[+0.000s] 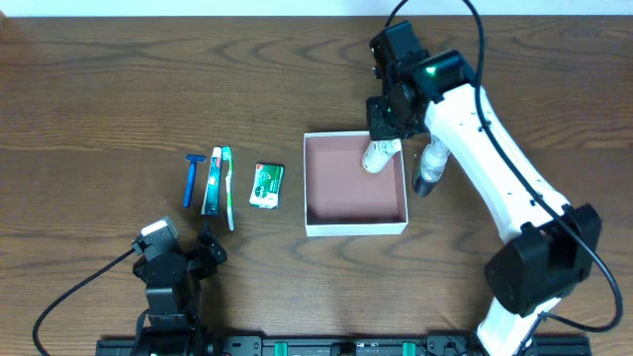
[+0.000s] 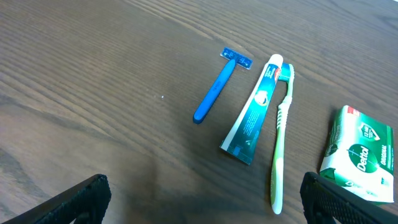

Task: Pack container
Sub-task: 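Carry the lotion tube into the box and release it upright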

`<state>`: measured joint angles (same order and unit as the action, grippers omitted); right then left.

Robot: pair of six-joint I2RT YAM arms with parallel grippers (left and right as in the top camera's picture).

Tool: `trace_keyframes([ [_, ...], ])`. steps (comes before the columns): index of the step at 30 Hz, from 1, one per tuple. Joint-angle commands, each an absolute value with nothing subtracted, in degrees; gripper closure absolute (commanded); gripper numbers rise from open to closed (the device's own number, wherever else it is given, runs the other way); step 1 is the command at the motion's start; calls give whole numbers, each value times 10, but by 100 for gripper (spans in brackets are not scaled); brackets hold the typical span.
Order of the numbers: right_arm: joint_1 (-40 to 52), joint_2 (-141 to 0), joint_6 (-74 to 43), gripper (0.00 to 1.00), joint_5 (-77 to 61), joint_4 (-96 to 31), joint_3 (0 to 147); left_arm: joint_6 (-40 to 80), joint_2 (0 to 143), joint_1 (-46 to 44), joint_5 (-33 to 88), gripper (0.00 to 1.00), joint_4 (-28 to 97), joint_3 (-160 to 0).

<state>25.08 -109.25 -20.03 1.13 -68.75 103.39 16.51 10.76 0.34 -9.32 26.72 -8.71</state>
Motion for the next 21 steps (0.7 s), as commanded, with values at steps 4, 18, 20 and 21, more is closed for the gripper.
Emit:
trace_keyframes([
  [4, 256, -1083, -215, 99, 17, -704, 1041, 166, 103, 7, -94, 2, 269, -77],
  [18, 254, -1065, -209, 44, 60, -701, 1052, 166, 103, 7, -94, 2, 269, -77],
  [20, 252, -1044, -199, 38, 60, -701, 1066, 166, 103, 7, -94, 2, 269, -77],
  [21, 250, -1031, -193, 37, 61, -701, 1071, 166, 103, 7, -94, 2, 269, -77],
])
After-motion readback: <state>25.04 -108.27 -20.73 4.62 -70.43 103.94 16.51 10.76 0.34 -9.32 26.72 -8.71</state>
